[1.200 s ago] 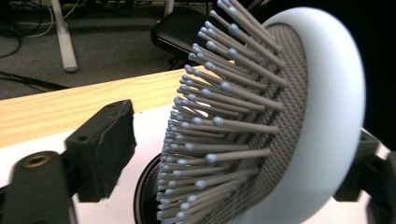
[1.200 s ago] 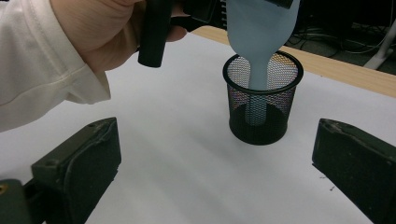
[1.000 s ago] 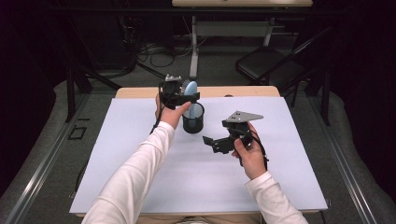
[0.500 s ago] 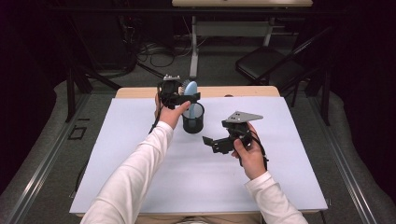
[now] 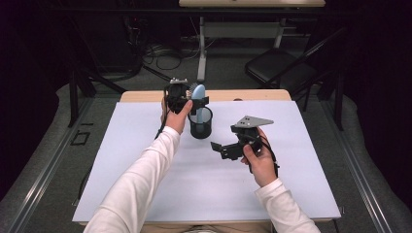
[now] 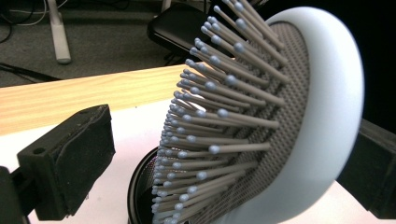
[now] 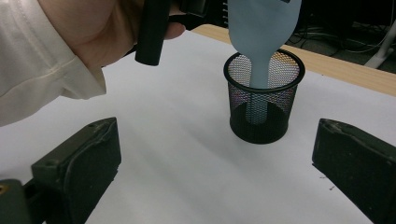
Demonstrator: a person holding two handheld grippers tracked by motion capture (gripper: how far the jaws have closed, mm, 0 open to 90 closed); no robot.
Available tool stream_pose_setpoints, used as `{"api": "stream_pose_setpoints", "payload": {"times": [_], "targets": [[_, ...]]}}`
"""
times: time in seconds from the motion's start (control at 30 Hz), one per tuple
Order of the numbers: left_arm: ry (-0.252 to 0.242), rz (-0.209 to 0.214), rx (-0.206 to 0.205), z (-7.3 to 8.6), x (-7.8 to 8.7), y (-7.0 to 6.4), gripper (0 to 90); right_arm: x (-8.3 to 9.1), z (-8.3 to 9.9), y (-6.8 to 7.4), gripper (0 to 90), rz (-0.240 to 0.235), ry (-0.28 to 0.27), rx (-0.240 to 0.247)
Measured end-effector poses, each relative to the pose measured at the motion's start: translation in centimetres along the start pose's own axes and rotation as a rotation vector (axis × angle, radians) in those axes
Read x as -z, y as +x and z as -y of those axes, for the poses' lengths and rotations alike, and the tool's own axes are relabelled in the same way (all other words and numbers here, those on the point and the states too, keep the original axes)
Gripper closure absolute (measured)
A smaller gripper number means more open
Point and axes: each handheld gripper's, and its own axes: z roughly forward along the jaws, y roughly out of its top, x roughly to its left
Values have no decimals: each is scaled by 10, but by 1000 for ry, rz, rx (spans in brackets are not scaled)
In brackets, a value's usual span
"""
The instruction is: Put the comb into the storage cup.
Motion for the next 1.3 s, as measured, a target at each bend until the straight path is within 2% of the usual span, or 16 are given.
{"api": "stream_pose_setpoints", "payload": {"times": [0.83, 1.3], "targets": [[4, 6, -7, -1, 2, -1, 7, 0, 0, 0, 6, 1, 0, 0], [-15, 24, -3, -5, 13, 1, 7, 0, 0, -1, 0, 2, 0, 1]]}}
